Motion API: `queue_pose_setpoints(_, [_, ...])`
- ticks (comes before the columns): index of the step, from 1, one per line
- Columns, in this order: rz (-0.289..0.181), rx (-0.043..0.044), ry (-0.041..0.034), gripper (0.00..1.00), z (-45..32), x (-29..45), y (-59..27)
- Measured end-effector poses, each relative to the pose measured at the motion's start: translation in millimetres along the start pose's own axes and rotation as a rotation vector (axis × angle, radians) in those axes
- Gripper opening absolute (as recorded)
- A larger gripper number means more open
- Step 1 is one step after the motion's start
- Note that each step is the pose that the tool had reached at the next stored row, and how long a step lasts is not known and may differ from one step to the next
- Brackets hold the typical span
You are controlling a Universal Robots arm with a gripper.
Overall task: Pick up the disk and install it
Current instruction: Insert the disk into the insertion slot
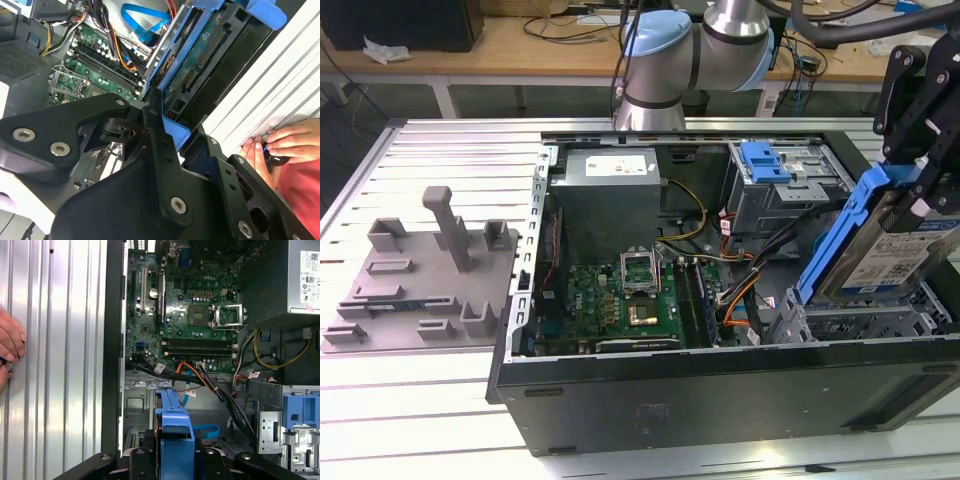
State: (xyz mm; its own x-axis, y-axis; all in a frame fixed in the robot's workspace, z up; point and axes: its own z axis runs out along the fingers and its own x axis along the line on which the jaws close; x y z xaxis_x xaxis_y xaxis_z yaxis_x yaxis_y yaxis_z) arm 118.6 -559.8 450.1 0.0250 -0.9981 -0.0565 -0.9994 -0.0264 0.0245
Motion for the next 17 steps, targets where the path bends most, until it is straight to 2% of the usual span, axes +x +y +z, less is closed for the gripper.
queue_pose_setpoints(17, [0.0,0.0,0.0,0.37,12.6,0.7,-0.7])
